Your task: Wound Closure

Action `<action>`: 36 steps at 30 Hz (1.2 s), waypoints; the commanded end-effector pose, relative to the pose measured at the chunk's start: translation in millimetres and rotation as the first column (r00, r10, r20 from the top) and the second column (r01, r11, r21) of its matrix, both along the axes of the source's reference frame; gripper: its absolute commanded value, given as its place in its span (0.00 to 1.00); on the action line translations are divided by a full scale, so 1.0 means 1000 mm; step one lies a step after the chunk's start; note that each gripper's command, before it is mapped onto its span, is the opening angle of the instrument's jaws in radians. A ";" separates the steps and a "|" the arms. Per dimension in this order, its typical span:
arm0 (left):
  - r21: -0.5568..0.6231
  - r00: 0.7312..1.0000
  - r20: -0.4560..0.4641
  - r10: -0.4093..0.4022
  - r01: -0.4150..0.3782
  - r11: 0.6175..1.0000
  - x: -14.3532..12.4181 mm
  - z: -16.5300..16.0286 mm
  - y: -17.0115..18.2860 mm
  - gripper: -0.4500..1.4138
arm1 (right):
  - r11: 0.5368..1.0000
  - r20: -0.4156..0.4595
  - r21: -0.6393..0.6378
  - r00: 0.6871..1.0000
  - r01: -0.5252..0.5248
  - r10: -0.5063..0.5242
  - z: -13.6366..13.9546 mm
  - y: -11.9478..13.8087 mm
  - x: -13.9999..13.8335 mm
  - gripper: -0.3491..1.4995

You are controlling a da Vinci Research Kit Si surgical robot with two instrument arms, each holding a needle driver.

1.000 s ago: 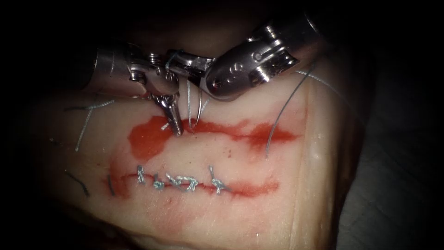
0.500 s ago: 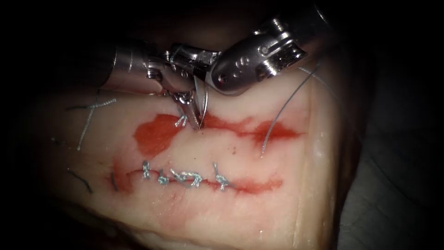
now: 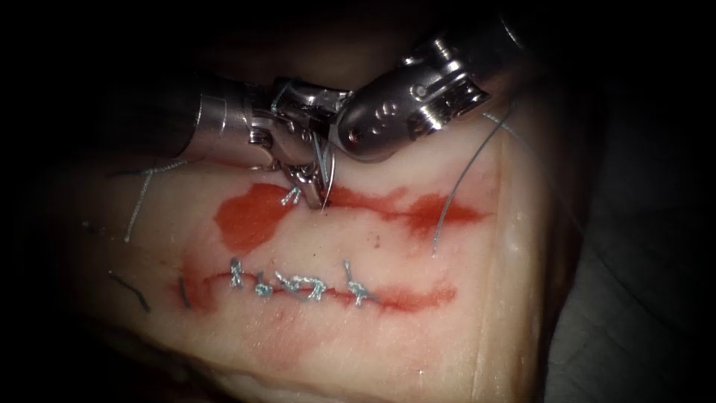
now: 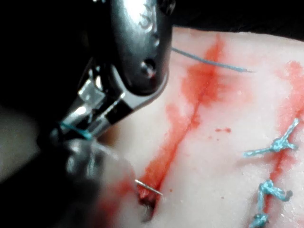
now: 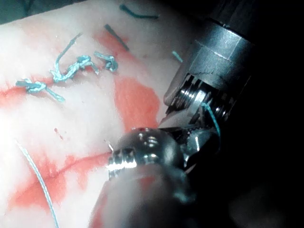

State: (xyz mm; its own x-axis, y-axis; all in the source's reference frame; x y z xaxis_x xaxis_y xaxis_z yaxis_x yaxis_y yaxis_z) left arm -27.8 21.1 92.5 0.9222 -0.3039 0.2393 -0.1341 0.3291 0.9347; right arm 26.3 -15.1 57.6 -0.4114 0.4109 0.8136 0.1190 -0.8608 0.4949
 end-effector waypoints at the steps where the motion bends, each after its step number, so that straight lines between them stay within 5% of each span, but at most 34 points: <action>1: 0.054 1.000 -0.027 -0.016 0.017 0.998 -0.0003 0.0003 0.0004 0.00 | 1.000 -0.001 -0.008 1.000 0.001 -0.001 0.0003 0.0003 0.0011 0.00; 6: 0.227 0.997 -0.059 -0.052 0.064 0.972 0.0008 -0.0002 0.0005 0.00 | 1.000 0.002 -0.019 1.000 0.000 0.000 0.0004 0.0006 0.0010 0.00; 36: 0.247 0.998 -0.040 -0.055 0.064 0.967 0.0012 -0.0012 0.0018 0.00 | 0.981 -0.126 0.184 0.988 -0.061 0.085 0.0004 -0.0002 0.0020 0.00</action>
State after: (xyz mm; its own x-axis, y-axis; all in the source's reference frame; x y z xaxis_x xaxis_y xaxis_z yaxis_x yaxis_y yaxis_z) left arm -26.1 22.6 90.8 0.9066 -0.4049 0.1191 -0.0897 0.0909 0.9918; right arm 27.3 -15.5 57.6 -0.3213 0.2231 0.9203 0.2363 -0.9222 0.3060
